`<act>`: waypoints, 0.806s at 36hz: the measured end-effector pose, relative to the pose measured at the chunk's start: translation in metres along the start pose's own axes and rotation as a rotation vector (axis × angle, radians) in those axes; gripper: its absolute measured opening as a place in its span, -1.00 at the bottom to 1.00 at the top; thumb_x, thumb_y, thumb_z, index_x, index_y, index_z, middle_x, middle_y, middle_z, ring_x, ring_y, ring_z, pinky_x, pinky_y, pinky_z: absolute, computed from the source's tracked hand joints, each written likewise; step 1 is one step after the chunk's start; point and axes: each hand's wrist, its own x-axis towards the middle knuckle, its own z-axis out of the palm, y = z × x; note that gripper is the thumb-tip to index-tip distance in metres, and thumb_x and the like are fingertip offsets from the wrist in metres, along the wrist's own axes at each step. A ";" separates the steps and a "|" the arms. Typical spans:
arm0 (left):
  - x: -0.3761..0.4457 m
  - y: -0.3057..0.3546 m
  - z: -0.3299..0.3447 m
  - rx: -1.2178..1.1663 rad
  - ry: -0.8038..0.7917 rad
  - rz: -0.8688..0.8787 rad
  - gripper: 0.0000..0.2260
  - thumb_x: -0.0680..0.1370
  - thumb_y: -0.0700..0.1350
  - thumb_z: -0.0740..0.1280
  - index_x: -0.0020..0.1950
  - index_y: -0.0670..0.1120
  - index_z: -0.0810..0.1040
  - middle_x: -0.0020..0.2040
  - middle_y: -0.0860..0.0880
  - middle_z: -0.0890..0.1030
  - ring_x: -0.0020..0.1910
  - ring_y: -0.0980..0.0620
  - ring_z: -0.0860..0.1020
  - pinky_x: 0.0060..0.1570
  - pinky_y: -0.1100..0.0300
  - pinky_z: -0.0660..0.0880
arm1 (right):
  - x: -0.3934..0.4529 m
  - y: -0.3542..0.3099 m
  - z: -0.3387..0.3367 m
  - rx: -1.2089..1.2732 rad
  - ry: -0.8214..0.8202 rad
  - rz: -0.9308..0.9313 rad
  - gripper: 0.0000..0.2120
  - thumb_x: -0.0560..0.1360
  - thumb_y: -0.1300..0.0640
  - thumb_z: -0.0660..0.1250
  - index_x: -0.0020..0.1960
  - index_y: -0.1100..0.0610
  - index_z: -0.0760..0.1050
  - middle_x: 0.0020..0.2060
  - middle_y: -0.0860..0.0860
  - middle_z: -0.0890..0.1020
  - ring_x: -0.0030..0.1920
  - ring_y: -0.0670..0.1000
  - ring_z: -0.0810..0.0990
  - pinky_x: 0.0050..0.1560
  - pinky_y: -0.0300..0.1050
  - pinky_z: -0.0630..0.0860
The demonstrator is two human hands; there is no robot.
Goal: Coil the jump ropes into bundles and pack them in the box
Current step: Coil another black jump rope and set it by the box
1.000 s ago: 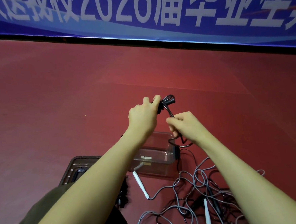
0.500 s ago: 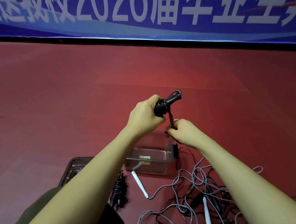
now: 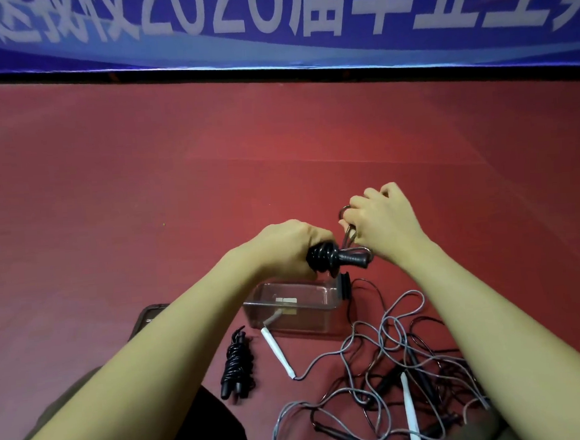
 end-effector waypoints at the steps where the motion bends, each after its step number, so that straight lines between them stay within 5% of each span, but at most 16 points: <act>1: 0.000 0.001 0.001 0.051 -0.018 -0.001 -0.76 0.38 -0.13 0.38 0.02 0.06 0.53 -0.18 0.09 0.55 -0.14 0.01 0.50 -0.28 0.18 0.36 | 0.000 -0.002 0.000 -0.022 0.012 -0.035 -0.81 0.29 0.17 0.51 -0.43 0.13 0.53 -0.46 -0.01 0.52 -0.40 0.09 0.48 -0.21 -0.08 0.35; 6: 0.003 0.003 0.021 0.443 -0.085 -0.011 -0.73 0.46 -0.12 0.31 0.16 0.00 0.45 -0.01 -0.02 0.58 -0.01 -0.12 0.55 -0.25 0.13 0.34 | 0.008 -0.002 -0.008 -0.066 0.114 -0.002 -0.81 0.30 0.19 0.49 -0.41 0.19 0.52 -0.46 0.05 0.52 -0.37 0.11 0.48 -0.17 -0.02 0.20; 11: 0.008 -0.002 0.030 0.451 0.027 -0.125 -0.76 0.53 -0.03 0.26 0.17 -0.06 0.44 0.05 -0.06 0.58 0.01 -0.16 0.56 -0.25 0.13 0.31 | 0.008 -0.006 -0.012 0.057 0.243 -0.066 -0.74 0.44 0.17 0.28 -0.40 0.22 0.50 -0.47 0.09 0.51 -0.41 0.13 0.50 -0.28 -0.09 0.43; 14: 0.011 -0.006 0.036 0.464 0.052 -0.217 -0.80 0.54 -0.11 0.24 0.15 -0.08 0.42 0.03 -0.06 0.58 -0.03 -0.15 0.57 -0.27 0.12 0.31 | 0.007 -0.018 -0.016 0.178 0.093 -0.078 -0.84 0.47 0.21 0.38 -0.25 0.27 0.55 -0.32 0.14 0.57 -0.31 0.19 0.57 -0.33 -0.09 0.44; 17: 0.015 -0.007 0.038 0.406 0.089 -0.316 -0.78 0.51 -0.18 0.25 0.15 -0.09 0.39 0.02 -0.08 0.58 -0.04 -0.18 0.57 -0.27 0.11 0.31 | 0.006 -0.023 -0.020 0.276 -0.149 0.028 -0.75 0.61 0.09 0.16 0.04 0.20 0.55 -0.04 0.13 0.60 -0.01 0.21 0.57 -0.16 -0.06 0.39; 23: 0.020 -0.018 0.035 0.255 0.261 -0.426 -0.55 0.50 -0.20 0.25 0.36 0.01 0.24 -0.01 -0.08 0.56 -0.09 -0.20 0.57 -0.30 0.10 0.35 | 0.002 -0.023 -0.023 0.457 -0.341 0.167 -0.75 0.57 0.04 0.20 -0.24 0.10 0.44 -0.42 0.01 0.42 -0.34 0.14 0.48 -0.28 -0.13 0.32; 29: 0.020 -0.023 0.027 0.113 0.442 -0.406 -0.58 0.48 -0.19 0.23 0.32 0.05 0.30 -0.01 -0.09 0.55 -0.09 -0.22 0.56 -0.28 0.11 0.36 | -0.004 -0.024 -0.010 0.694 -0.495 0.208 -0.67 0.62 0.00 0.13 -0.25 0.08 0.48 -0.39 -0.03 0.49 -0.43 -0.04 0.43 -0.29 -0.12 0.35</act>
